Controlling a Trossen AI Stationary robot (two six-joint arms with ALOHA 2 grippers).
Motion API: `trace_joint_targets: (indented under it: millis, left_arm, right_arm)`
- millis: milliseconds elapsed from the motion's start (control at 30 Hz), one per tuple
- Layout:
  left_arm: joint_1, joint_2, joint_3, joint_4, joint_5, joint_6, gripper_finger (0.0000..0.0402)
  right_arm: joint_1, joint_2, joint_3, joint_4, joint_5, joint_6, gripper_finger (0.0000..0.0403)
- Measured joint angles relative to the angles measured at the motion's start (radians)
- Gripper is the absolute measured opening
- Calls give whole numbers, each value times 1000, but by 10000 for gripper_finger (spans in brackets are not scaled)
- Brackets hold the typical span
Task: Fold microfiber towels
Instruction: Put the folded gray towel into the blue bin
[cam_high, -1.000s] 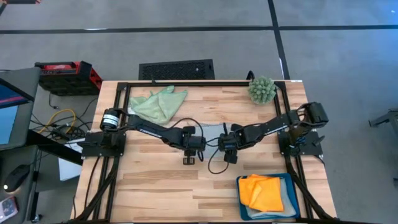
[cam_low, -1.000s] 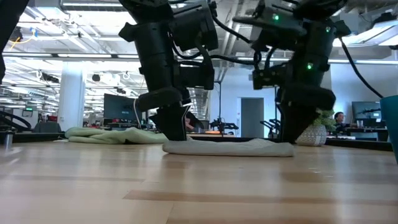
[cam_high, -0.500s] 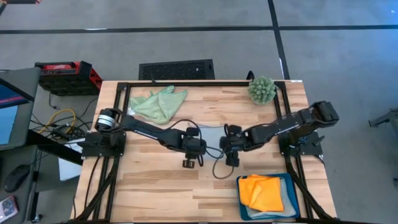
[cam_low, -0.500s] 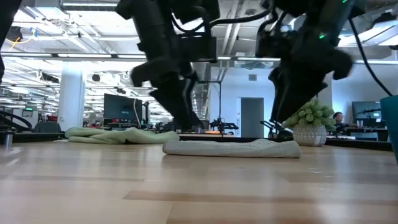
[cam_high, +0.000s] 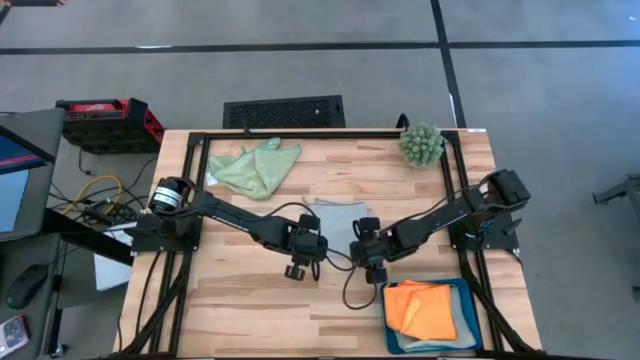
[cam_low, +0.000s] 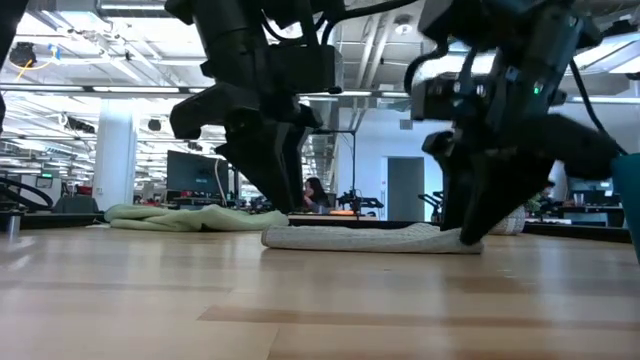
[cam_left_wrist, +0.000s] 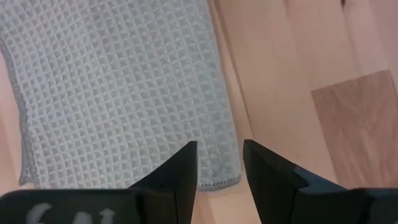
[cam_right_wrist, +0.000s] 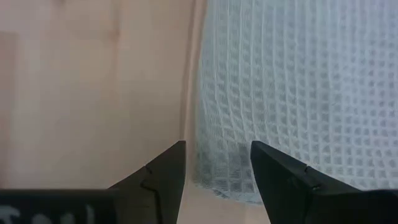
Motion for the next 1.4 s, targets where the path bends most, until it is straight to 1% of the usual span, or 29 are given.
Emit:
trace_joint_targets:
  millis: [167, 267, 533, 667, 833, 933, 1000, 1067, 1133, 1233, 1267, 1333, 1400]
  left_arm:
    - [0, 1, -7, 24, -5, 6, 124]
    - [0, 10, -27, 48, -3, 7, 124]
    - [0, 43, -27, 64, 5, -9, 124]
    - [0, 80, -26, 79, 38, -22, 124]
    - [-1, 105, -22, 84, 36, -37, 124]
    - [-1, 106, -22, 83, 12, -67, 120]
    - [-3, 107, -23, 84, -18, -84, 110]
    - [-4, 108, -23, 83, -34, -99, 91]
    - [1, 108, -23, 87, -34, -109, 64]
    - [5, 110, -24, 109, -58, -119, 17]
    - [6, 111, -24, 123, -70, -120, 10]
    - [7, 113, -18, 134, -90, -121, 9]
    - [8, 120, 2, 131, -120, -121, 9]
  right_arm:
    - [-2, 36, 3, 1, 4, 0, 205]
    - [-2, 37, 4, 0, 4, 0, 205]
    - [-2, 32, 3, -5, 6, 0, 205]
    - [-4, 32, 3, -5, 5, 0, 205]
    - [-4, 32, 2, -7, 5, 1, 205]
    - [-4, 32, 2, -14, 4, 20, 199]
    - [-4, 32, 3, -23, 3, 28, 188]
    - [-4, 32, 3, -29, 3, 29, 168]
    - [-4, 32, 3, -33, 1, 28, 140]
    - [-4, 32, 3, -43, 4, 27, 89]
    - [-4, 32, 3, -48, 7, 26, 71]
    - [-4, 30, 7, -74, 13, 20, 33]
    - [-4, 26, 20, -125, 31, 7, 15]
